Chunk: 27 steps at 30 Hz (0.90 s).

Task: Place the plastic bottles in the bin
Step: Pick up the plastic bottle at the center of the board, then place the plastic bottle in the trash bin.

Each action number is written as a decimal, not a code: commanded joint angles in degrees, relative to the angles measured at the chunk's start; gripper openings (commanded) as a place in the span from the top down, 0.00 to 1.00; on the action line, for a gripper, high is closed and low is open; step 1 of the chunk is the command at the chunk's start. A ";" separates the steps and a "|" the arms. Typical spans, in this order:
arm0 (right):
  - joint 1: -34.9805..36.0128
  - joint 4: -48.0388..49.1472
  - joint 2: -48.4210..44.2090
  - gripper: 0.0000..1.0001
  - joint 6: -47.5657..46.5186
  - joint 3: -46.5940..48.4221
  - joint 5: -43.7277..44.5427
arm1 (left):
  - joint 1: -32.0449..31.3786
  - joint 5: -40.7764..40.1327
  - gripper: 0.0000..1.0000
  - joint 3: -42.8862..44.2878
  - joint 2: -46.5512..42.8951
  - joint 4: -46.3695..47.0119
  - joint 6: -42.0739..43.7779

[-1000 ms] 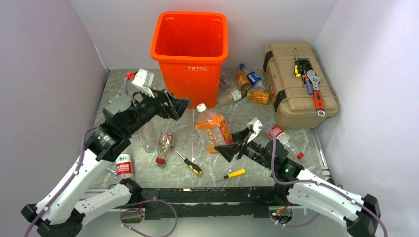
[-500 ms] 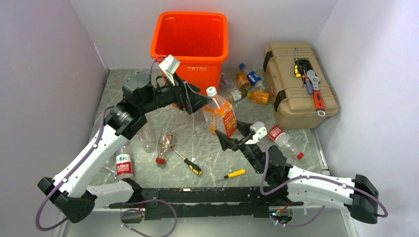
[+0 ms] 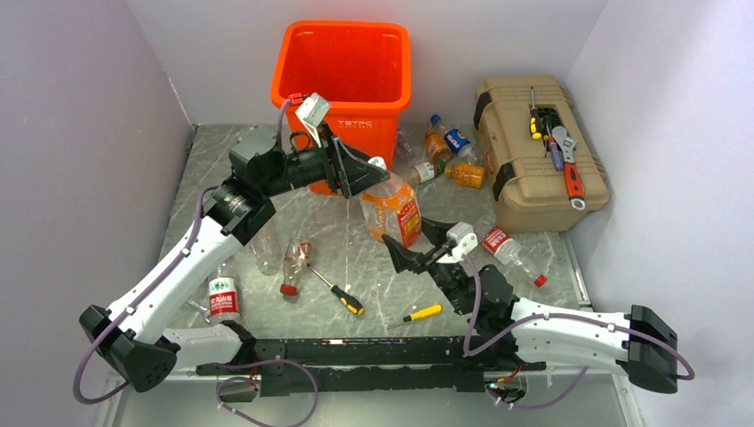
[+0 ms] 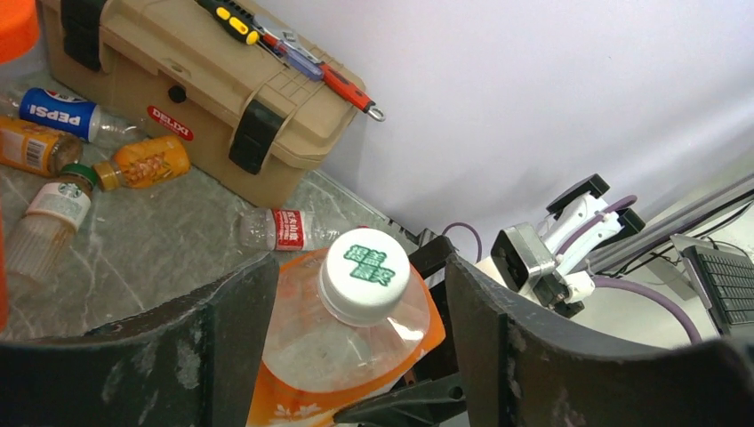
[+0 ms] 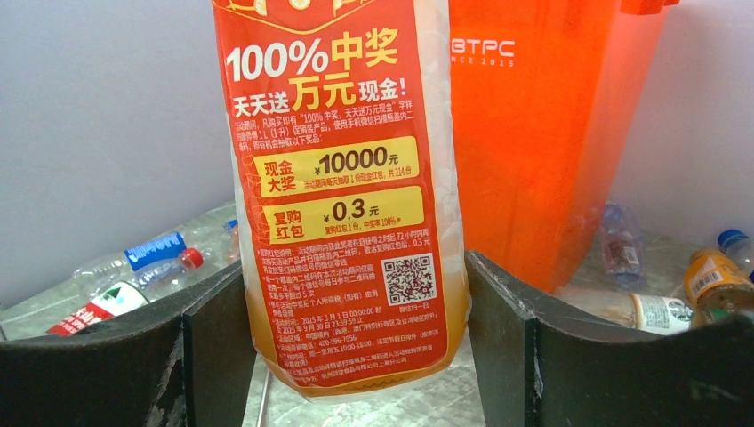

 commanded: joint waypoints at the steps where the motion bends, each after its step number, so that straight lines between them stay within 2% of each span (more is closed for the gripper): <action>1: 0.92 4.34 0.15 1.00 -0.10 0.96 0.53 | 0.04 2.02 0.30 0.33 0.86 3.74 -1.29; 3: 1.25 4.09 0.57 1.00 -0.06 1.29 0.58 | -0.09 1.22 0.36 0.72 1.43 1.28 -0.27; 11: 1.81 3.74 2.20 1.00 0.30 2.04 1.33 | -0.22 1.82 0.66 -0.24 0.82 1.16 1.57; 13: 1.82 3.78 2.53 1.00 0.51 2.12 1.74 | -0.27 1.76 0.65 -0.41 0.68 0.88 1.68; 17: 1.86 4.79 2.58 1.00 0.79 1.86 2.61 | -0.44 1.61 0.38 -0.68 0.64 0.31 1.75; 19: 1.84 5.34 2.50 1.00 1.00 1.78 2.86 | -0.59 1.06 0.35 -1.29 0.44 0.53 2.00; 21: 1.88 5.57 2.42 1.00 1.47 1.85 2.96 | -0.77 0.62 0.37 -1.77 0.38 0.72 2.19; 27: 1.86 5.32 2.51 1.00 2.68 2.30 2.62 | -1.68 -0.18 0.66 -1.72 0.90 0.14 3.30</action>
